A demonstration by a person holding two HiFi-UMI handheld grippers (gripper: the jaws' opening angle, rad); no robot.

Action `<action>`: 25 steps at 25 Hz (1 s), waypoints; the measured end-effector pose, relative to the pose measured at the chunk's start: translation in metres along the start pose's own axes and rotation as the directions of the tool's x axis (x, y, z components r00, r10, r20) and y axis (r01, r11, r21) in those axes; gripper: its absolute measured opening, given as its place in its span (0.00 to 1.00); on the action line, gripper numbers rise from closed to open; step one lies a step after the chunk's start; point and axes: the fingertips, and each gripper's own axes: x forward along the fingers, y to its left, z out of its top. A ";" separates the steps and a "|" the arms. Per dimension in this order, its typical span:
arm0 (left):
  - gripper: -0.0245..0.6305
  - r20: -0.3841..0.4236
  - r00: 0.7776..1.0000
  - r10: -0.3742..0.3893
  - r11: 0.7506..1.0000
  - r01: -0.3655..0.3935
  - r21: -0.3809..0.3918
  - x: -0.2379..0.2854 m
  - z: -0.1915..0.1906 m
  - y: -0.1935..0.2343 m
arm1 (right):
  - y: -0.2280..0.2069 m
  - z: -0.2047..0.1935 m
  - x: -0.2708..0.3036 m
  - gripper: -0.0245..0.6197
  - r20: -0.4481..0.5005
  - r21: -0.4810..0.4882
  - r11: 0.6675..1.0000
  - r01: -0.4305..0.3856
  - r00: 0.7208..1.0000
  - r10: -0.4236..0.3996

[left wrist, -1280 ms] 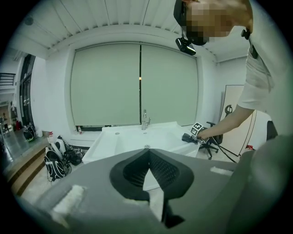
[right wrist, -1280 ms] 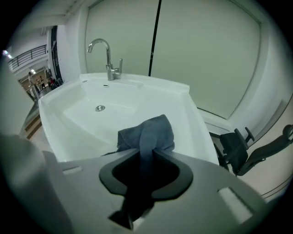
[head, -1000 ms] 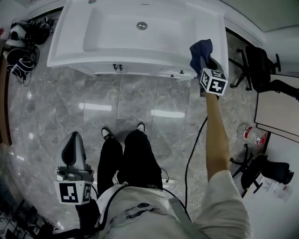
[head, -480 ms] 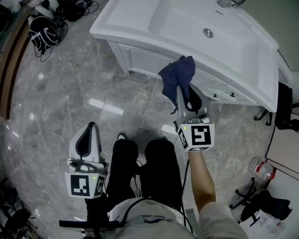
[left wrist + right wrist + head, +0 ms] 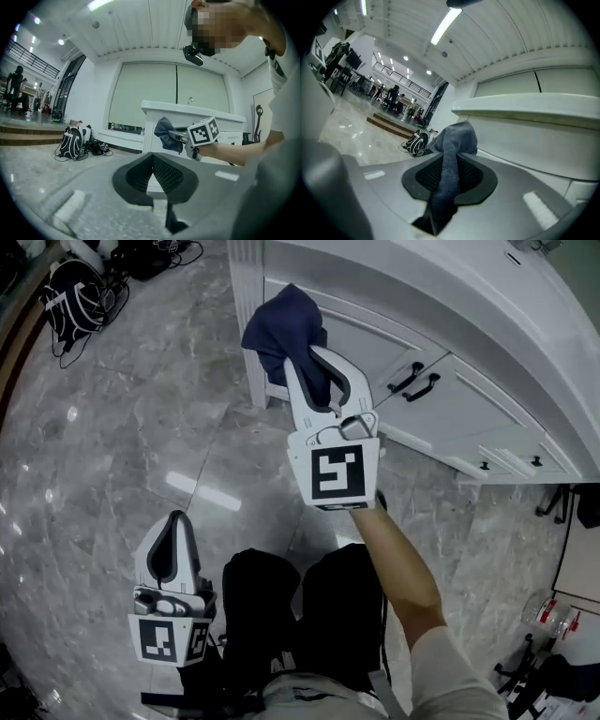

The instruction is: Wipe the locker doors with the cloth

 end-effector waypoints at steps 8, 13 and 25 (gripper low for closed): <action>0.04 0.116 0.993 -0.032 0.999 0.032 0.001 0.017 -0.097 0.026 | -0.007 -0.053 0.080 0.15 0.047 -0.115 0.985 0.131 0.991 -0.127; 0.04 0.116 0.992 -0.043 0.999 0.044 -0.010 0.021 -0.119 0.033 | -0.021 -0.057 0.078 0.15 0.037 -0.117 0.981 0.152 0.988 -0.149; 0.04 0.094 0.993 -0.078 0.997 0.078 -0.002 0.024 -0.123 0.027 | -0.101 -0.081 0.008 0.15 -0.020 -0.096 0.941 0.324 0.945 -0.328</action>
